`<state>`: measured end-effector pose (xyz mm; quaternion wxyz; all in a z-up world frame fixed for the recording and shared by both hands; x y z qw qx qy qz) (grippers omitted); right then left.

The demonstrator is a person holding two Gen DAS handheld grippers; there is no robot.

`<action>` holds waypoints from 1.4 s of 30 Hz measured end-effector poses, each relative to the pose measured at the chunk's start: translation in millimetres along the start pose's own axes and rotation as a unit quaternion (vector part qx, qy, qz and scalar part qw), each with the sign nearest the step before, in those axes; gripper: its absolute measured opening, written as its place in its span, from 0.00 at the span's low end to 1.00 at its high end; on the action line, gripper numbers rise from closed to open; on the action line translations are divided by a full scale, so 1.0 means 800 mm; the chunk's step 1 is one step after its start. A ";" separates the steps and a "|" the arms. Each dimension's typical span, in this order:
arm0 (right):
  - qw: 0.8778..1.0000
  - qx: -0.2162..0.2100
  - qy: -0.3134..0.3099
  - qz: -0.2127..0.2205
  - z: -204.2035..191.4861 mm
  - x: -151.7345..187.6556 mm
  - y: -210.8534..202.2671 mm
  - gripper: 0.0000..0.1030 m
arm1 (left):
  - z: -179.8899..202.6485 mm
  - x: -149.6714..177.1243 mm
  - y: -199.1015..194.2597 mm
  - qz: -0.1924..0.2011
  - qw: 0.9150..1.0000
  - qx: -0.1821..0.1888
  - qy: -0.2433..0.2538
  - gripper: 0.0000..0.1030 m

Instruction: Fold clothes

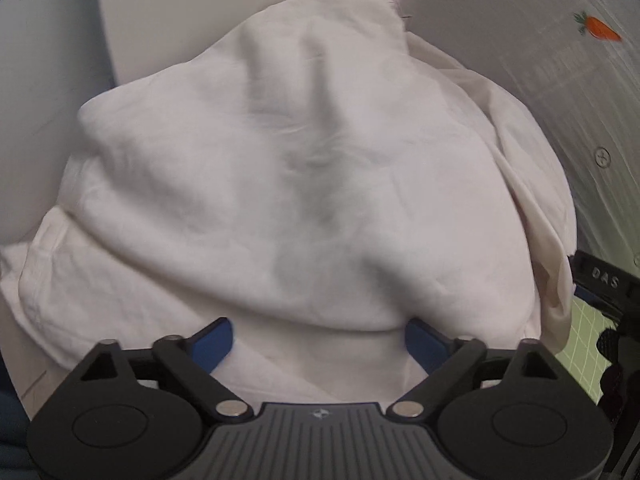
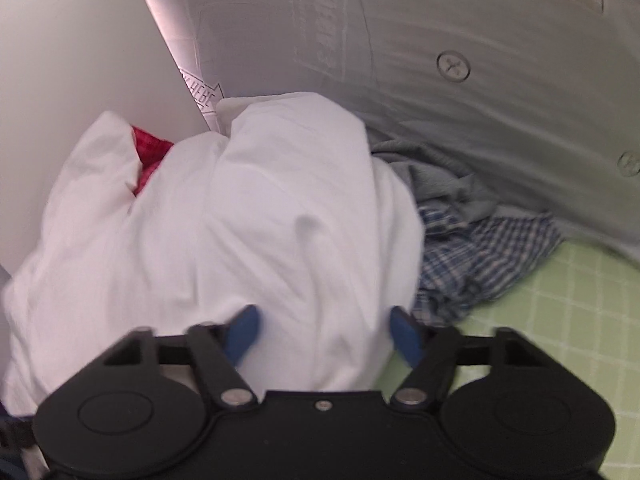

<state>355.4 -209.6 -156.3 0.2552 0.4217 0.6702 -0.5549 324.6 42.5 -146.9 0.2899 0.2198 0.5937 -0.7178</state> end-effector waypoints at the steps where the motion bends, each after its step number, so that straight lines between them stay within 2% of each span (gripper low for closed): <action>1: 1.000 0.001 -0.002 0.004 -0.001 -0.001 -0.001 0.47 | 0.005 -0.001 -0.001 0.000 1.000 0.013 0.006 0.60; 2: 1.000 -0.001 -0.010 0.013 -0.004 -0.002 -0.004 0.33 | 0.010 -0.002 -0.002 0.001 1.000 0.025 0.010 0.53; 3: 1.000 0.000 -0.019 0.024 -0.006 -0.003 -0.009 0.23 | 0.014 -0.003 -0.004 0.001 0.999 0.036 0.011 0.38; 4: 0.999 0.002 -0.027 0.036 -0.009 -0.004 -0.014 0.19 | 0.019 -0.003 -0.008 0.006 0.999 0.042 0.014 0.18; 5: 0.998 0.002 -0.031 0.050 -0.010 -0.006 -0.020 0.12 | 0.024 -0.004 -0.014 0.017 0.999 0.040 0.023 0.07; 6: 0.997 0.001 -0.036 0.061 -0.012 -0.008 -0.026 0.08 | 0.029 -0.004 -0.020 0.027 0.998 0.037 0.031 0.00; 12: 0.988 -0.006 -0.066 0.143 -0.028 -0.033 -0.086 0.05 | 0.059 -0.008 -0.059 0.094 0.992 0.025 0.082 0.00; 15: 0.981 -0.009 -0.079 0.174 -0.032 -0.046 -0.128 0.04 | 0.081 -0.015 -0.095 0.129 0.986 0.041 0.098 0.00; 19: 0.974 -0.005 -0.099 0.202 -0.033 -0.049 -0.181 0.04 | 0.117 -0.005 -0.123 0.136 0.983 0.081 0.089 0.00; 21: 0.974 0.005 -0.103 0.203 -0.026 -0.041 -0.207 0.04 | 0.123 0.008 -0.129 0.129 0.985 0.082 0.081 0.00; 24: 0.979 0.016 -0.089 0.182 -0.012 -0.022 -0.244 0.04 | 0.112 0.025 -0.130 0.112 0.989 0.073 0.070 0.00; 27: 0.987 0.024 -0.096 0.130 0.000 0.014 -0.260 0.04 | 0.086 0.031 -0.125 0.103 0.992 0.047 0.053 0.06; 30: 0.993 0.039 -0.105 0.042 0.013 0.057 -0.237 0.07 | 0.056 0.030 -0.115 0.093 0.995 0.009 0.033 0.27; 32: 0.993 0.063 -0.097 -0.001 0.023 0.071 -0.218 0.12 | 0.038 0.026 -0.107 0.086 0.996 -0.007 0.026 0.35; 34: 0.991 0.084 -0.105 0.006 0.026 0.065 -0.210 0.29 | 0.025 0.022 -0.098 0.083 0.996 -0.022 0.032 0.55; 35: 0.990 0.084 -0.110 0.019 0.025 0.056 -0.206 0.48 | 0.021 0.019 -0.093 0.083 0.995 -0.031 0.037 0.61; 36: 0.989 0.085 -0.114 0.030 0.023 0.047 -0.200 0.58 | 0.016 0.017 -0.088 0.084 0.995 -0.037 0.038 0.70; 38: 0.988 0.085 -0.120 0.046 0.018 0.028 -0.182 0.60 | 0.004 0.011 -0.077 0.083 0.995 -0.043 0.034 0.73; 40: 0.990 0.073 -0.114 0.045 0.018 0.013 -0.159 0.68 | -0.008 0.006 -0.064 0.080 0.995 -0.053 0.030 0.77; 42: 0.991 0.078 -0.102 0.047 0.018 -0.001 -0.133 0.84 | -0.023 0.000 -0.050 0.080 0.994 -0.076 0.022 0.81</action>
Point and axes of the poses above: each gripper's, at about its wrist camera, not at the fingertips, and y roughly the way its jaws point, z to its right, x to its underside, the point moved 5 cm from there along y, roughly the way its jaws point, and after that the axes turned 15 degrees about z, right-handed, at the moved point
